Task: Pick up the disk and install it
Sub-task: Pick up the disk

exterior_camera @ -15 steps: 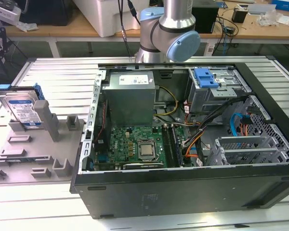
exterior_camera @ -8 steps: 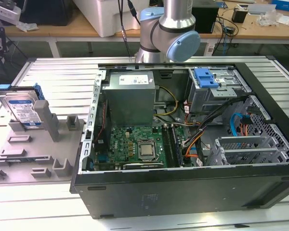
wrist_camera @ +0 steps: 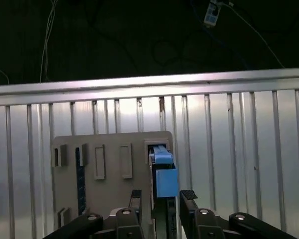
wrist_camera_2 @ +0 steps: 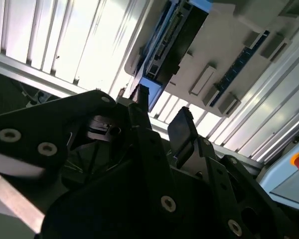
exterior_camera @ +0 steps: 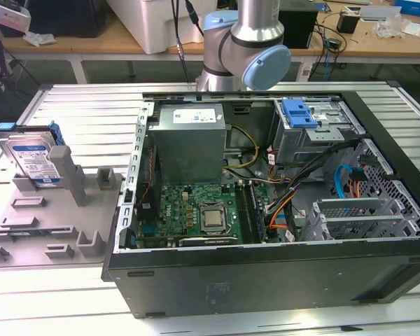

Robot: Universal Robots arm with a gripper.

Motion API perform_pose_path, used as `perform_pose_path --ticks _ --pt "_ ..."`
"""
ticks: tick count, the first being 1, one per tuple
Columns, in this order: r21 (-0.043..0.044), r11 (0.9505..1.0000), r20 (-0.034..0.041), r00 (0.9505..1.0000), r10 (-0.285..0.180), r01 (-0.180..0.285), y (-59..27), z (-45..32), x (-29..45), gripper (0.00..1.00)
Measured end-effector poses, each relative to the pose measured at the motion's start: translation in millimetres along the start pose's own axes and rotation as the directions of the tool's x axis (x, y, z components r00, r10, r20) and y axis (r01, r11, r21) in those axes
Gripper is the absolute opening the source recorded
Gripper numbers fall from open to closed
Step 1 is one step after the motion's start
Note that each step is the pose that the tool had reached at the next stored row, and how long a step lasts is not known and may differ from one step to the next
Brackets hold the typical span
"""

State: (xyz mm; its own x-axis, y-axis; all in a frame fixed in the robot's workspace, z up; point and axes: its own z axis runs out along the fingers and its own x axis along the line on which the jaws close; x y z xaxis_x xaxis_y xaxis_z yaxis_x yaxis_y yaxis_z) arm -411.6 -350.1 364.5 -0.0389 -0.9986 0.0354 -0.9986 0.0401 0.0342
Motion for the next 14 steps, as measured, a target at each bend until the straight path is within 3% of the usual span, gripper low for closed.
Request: perform_pose_path --ticks 5,14 --pt "0.0134 0.9989 -0.0016 0.9989 -0.046 0.046 -0.1 0.4 0.0 0.44" --pt "0.0139 0.9987 0.0018 0.9988 -0.049 0.049 1.0 1.3 -4.4 0.44"
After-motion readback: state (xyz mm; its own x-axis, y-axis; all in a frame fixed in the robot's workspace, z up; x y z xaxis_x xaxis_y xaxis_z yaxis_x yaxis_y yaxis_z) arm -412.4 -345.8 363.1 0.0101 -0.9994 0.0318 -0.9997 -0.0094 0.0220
